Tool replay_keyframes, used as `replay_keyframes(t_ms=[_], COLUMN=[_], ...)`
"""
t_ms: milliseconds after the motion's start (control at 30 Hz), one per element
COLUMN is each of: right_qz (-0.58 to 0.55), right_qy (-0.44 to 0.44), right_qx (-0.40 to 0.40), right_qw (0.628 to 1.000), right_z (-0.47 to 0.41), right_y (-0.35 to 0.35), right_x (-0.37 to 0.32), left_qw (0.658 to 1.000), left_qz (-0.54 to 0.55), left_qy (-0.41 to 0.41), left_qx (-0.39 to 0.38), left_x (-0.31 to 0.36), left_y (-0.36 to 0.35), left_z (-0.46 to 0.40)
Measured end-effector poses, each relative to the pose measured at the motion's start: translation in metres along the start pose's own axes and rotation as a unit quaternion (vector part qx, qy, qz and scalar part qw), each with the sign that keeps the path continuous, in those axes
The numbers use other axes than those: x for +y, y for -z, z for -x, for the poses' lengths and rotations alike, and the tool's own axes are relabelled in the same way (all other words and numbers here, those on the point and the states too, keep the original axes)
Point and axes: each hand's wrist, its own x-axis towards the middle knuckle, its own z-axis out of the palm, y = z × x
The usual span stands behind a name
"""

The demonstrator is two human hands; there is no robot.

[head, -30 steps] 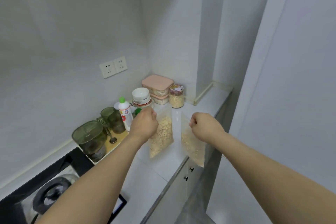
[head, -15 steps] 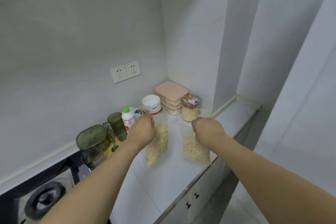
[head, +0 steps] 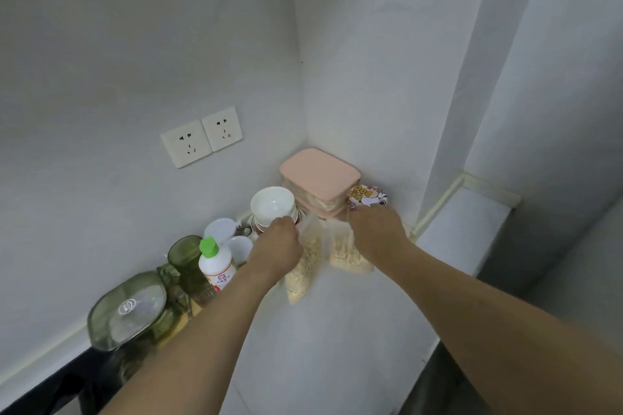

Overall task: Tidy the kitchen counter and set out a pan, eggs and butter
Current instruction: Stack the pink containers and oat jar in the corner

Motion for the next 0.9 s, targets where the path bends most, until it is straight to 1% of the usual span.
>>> replay_keyframes(t_ms=[67,167,267,333,433,567,700,900], right_qz=[-0.001,-0.001,-0.035,-0.027,-0.019,-0.041,-0.073,-0.078], right_qy=[0.014,0.021,0.012,-0.001,-0.017,-0.044,-0.071,-0.092], right_qx=[-0.024,-0.028,-0.042,-0.050,-0.071,-0.078,-0.102,-0.117], right_qw=[1.000,0.999,0.998,0.998,0.997,0.995,0.990,0.986], right_z=[-0.021,-0.049,-0.069,-0.079,-0.089,-0.102,-0.115,-0.123], right_y=[-0.009,-0.021,-0.031,-0.036,-0.050,-0.059,-0.064,-0.069], right_x=[-0.001,-0.005,-0.010,-0.013,-0.019,-0.027,-0.025,-0.020], left_qw=[1.000,0.999,0.997,0.996,0.996,0.997,0.997,0.992], left_qz=[-0.002,-0.016,-0.036,-0.049,-0.050,-0.065,-0.065,-0.113], left_qy=[-0.004,-0.007,-0.009,-0.011,-0.006,0.003,0.032,0.046], left_qx=[-0.018,-0.041,-0.069,-0.076,-0.068,-0.040,-0.027,-0.008], left_x=[-0.003,-0.014,-0.023,-0.029,-0.037,-0.042,-0.049,-0.043], left_y=[-0.004,-0.011,-0.018,-0.026,-0.035,-0.034,-0.038,-0.033], left_z=[-0.019,-0.047,-0.067,-0.075,-0.088,-0.100,-0.106,-0.111])
